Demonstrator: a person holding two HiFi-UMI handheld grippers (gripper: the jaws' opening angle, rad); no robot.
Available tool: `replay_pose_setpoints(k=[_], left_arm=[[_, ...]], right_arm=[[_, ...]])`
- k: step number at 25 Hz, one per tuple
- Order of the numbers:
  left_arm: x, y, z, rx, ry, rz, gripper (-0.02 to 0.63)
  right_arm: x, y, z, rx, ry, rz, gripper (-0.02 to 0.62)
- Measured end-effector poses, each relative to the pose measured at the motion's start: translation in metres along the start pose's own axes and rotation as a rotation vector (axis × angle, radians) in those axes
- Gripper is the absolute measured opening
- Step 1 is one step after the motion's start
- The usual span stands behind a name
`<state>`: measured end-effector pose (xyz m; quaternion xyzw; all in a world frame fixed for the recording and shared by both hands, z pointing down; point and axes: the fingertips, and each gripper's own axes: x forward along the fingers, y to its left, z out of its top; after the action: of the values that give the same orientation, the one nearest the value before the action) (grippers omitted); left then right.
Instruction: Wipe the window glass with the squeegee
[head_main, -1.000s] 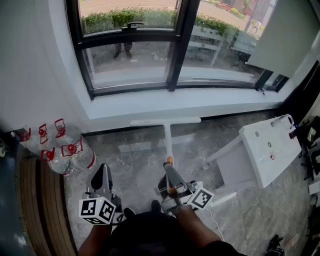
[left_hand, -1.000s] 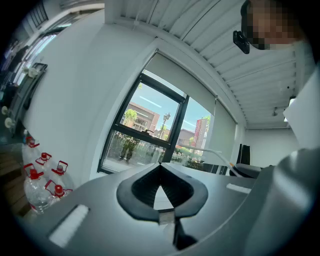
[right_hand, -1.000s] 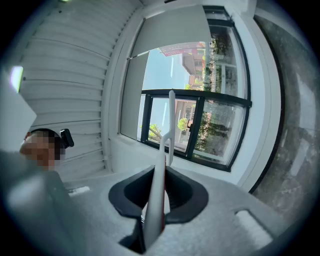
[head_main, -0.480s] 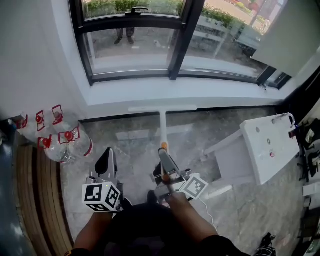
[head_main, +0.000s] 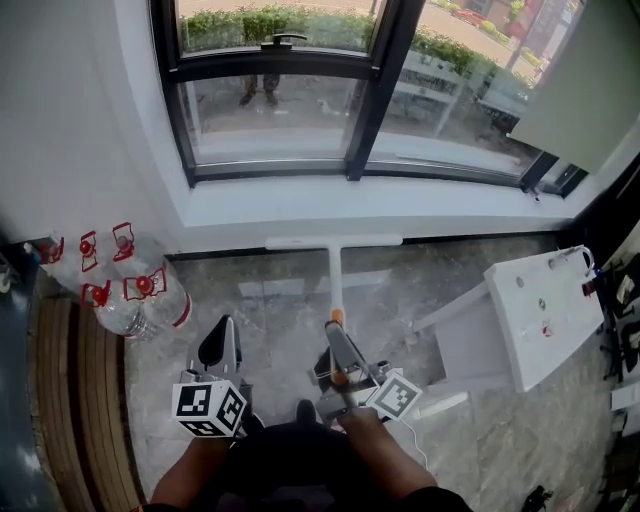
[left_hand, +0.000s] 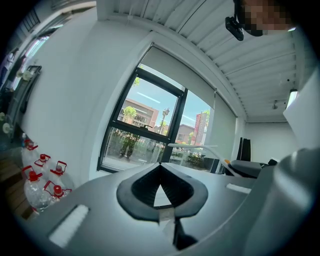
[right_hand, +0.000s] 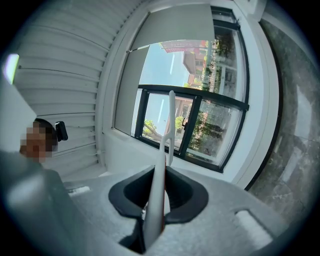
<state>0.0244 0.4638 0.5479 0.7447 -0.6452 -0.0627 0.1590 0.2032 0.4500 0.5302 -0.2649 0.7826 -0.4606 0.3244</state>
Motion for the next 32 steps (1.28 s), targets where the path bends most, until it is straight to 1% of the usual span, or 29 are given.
replay_pose_setpoints(k=[5, 12, 16, 19, 24, 27, 32], left_arm=[[0.007, -0.009, -0.006, -0.005, 0.006, 0.029, 0.018], [0.019, -0.025, 0.0, 0.042, -0.029, 0.082, 0.017], [0.026, -0.024, 0.004, 0.043, -0.036, 0.112, 0.018], [0.036, -0.016, 0.005, 0.039, -0.036, 0.128, 0.018], [0.07, 0.007, 0.01, 0.028, -0.039, 0.125, 0.018], [0.098, 0.029, 0.015, 0.009, -0.033, 0.124, 0.018], [0.159, 0.069, 0.028, -0.022, -0.014, 0.096, 0.018]], right_arm=[[-0.008, -0.006, 0.023, 0.001, -0.004, 0.017, 0.04], [-0.011, -0.02, 0.058, -0.002, 0.013, 0.051, 0.041], [-0.002, -0.023, 0.071, 0.005, 0.025, 0.061, 0.041], [0.007, -0.029, 0.076, 0.004, 0.037, 0.062, 0.041], [0.036, -0.046, 0.082, 0.007, 0.037, 0.046, 0.041], [0.062, -0.057, 0.079, 0.006, 0.044, 0.031, 0.041], [0.122, -0.077, 0.084, -0.014, 0.045, -0.005, 0.041]])
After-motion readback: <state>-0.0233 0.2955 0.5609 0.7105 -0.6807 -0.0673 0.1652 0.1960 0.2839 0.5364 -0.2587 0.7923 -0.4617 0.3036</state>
